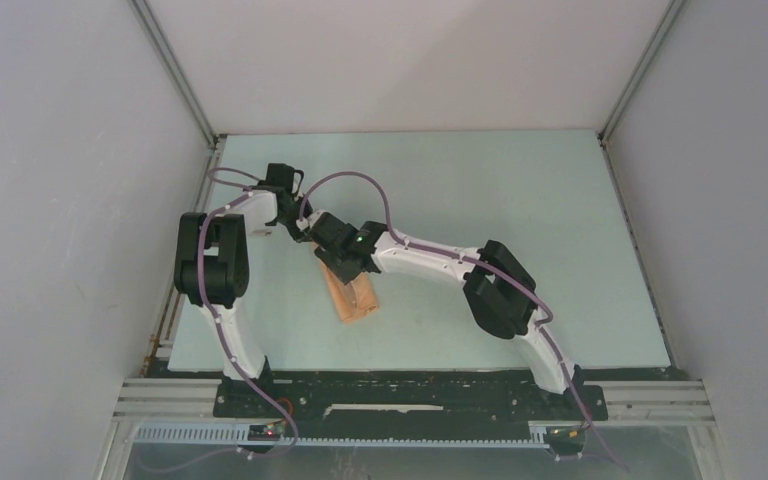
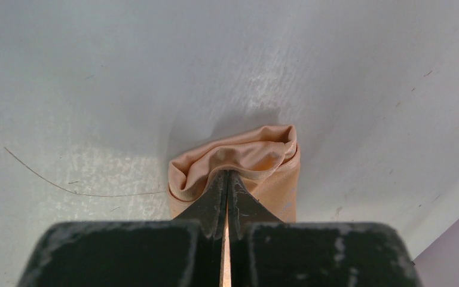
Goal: Fold the napkin into a case and place the utensils inside
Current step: Smooth out the smaller rectangle-folded napkin at the center of the board.
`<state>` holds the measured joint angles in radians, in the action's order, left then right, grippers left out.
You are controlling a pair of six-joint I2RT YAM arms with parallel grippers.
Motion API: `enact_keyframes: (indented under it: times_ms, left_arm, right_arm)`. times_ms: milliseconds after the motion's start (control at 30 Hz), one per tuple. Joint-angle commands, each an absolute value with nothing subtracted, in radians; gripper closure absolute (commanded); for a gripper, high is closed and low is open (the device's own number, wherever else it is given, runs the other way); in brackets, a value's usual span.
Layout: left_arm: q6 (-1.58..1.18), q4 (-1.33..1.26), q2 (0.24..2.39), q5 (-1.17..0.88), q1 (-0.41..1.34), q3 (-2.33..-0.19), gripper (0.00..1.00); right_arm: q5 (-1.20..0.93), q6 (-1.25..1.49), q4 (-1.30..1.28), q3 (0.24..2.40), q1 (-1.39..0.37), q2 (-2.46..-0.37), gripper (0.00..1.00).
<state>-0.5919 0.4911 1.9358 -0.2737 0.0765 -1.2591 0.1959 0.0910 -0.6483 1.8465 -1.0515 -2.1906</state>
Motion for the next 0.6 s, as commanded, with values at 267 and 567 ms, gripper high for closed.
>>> enact_keyframes:
  times_ms: [267,567]
  left_arm:
    - [-0.557,0.571,1.979,-0.215,0.089,-1.249,1.0]
    - [-0.557,0.57,1.977,-0.216,0.089,-1.25,1.0]
  right_arm:
    - [0.328,0.035,-0.701,1.919,-1.095,-2.234,0.5]
    - [0.242,0.08,-0.657,1.893,-1.084,-2.207,0.49]
